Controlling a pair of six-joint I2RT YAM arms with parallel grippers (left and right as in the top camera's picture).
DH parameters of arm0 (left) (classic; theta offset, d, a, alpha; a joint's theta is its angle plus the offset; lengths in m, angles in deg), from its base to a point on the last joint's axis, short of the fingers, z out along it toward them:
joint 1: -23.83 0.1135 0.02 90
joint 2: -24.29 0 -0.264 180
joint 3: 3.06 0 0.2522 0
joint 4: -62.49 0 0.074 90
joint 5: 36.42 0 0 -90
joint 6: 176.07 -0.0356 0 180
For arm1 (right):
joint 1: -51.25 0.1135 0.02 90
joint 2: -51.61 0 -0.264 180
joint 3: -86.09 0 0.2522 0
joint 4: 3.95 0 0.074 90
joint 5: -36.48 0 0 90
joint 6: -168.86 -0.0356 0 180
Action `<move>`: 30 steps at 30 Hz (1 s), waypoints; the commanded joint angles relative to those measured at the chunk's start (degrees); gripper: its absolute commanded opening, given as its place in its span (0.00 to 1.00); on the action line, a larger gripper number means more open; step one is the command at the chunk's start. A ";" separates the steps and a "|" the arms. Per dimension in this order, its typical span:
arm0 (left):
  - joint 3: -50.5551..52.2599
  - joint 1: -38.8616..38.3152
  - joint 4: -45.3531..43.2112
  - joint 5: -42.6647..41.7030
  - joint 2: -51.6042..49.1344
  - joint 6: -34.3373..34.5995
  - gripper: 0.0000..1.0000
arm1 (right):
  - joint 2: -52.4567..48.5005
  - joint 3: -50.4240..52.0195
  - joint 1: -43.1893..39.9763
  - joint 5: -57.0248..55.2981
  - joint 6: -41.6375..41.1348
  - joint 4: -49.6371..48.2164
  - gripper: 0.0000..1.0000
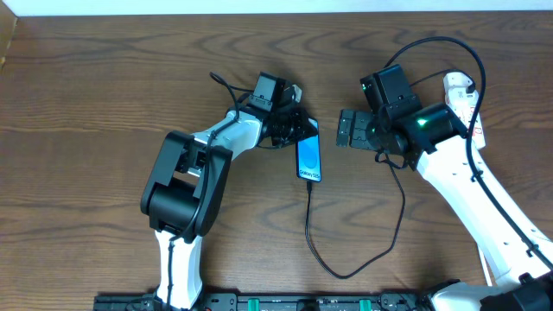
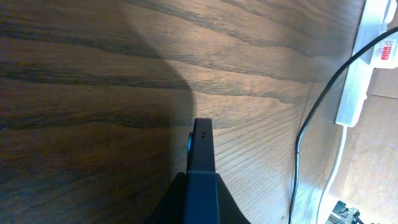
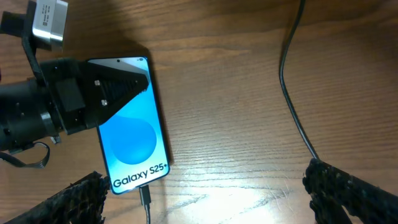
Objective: Plug charger to phone and switch on socket
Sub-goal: 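Release the phone with the left gripper and lift the left arm away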
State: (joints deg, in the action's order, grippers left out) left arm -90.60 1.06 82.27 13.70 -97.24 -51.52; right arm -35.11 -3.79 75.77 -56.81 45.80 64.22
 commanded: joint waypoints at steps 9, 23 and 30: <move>-0.57 0.13 -0.15 3.34 -1.29 0.55 0.07 | 0.96 -0.26 0.07 -0.66 -0.74 0.11 0.99; -0.57 0.13 -0.09 3.30 -1.29 0.52 0.28 | 0.96 -0.26 0.07 -0.66 -0.74 0.17 0.99; -0.57 0.13 -0.07 3.30 -1.29 0.52 0.33 | 0.96 -0.26 0.09 -0.66 -0.74 0.15 0.99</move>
State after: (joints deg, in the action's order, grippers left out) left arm -90.84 1.06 81.55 14.82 -97.97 -50.91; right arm -35.11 -3.79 75.77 -56.79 45.82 64.26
